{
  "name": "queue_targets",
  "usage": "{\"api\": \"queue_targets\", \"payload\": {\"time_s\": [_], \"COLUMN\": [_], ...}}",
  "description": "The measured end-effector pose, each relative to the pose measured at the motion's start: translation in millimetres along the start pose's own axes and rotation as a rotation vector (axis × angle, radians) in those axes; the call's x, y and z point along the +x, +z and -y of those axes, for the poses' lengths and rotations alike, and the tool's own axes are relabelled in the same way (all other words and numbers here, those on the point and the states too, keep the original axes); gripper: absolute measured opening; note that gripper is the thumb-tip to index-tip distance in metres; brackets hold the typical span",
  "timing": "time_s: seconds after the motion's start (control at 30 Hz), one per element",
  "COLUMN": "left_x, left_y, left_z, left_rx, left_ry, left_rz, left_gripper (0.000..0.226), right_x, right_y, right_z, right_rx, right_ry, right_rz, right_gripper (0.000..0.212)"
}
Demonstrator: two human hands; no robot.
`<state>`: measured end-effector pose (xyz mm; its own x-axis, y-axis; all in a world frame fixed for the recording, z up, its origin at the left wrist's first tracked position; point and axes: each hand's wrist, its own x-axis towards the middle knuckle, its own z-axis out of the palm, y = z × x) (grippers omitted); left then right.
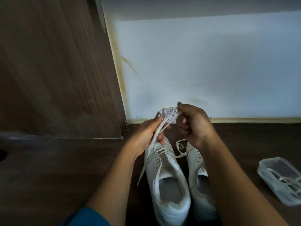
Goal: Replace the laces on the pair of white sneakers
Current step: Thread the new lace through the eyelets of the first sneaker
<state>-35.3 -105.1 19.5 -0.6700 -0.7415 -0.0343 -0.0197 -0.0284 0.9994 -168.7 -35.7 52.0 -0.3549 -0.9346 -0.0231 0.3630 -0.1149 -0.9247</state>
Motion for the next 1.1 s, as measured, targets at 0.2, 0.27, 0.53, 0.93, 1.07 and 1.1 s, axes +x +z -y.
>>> {"api": "queue_targets", "payload": {"time_s": [0.2,0.27,0.53,0.93,1.07,1.1], "left_x": [12,9,0,2,-3,-3], "left_y": [-13,-9,9,-16,11,15], "left_z": [7,3,-8,1,11,13], "left_rx": [0.032,0.321,0.280,0.751,0.954,0.949], "left_ry": [-0.124,0.015,0.155,0.099,-0.065,-0.102], "left_rz": [-0.464,-0.350,-0.133,-0.367,-0.072,-0.080], "left_gripper": [0.034,0.010,0.029,0.009,0.022,0.024], "right_x": [3,3,3,8,6,5], "right_y": [-22,-20,-10,-22,-11,-11], "right_z": [7,-1,-4,-3,-11,-12], "right_rx": [0.017,-0.230,-0.302,-0.276,-0.228,-0.227], "right_ry": [0.248,0.276,0.184,0.186,0.141,0.153], "right_rz": [-0.106,-0.084,0.104,-0.162,-0.108,-0.084], "right_gripper": [0.051,0.056,0.058,0.023,0.031,0.037]}}
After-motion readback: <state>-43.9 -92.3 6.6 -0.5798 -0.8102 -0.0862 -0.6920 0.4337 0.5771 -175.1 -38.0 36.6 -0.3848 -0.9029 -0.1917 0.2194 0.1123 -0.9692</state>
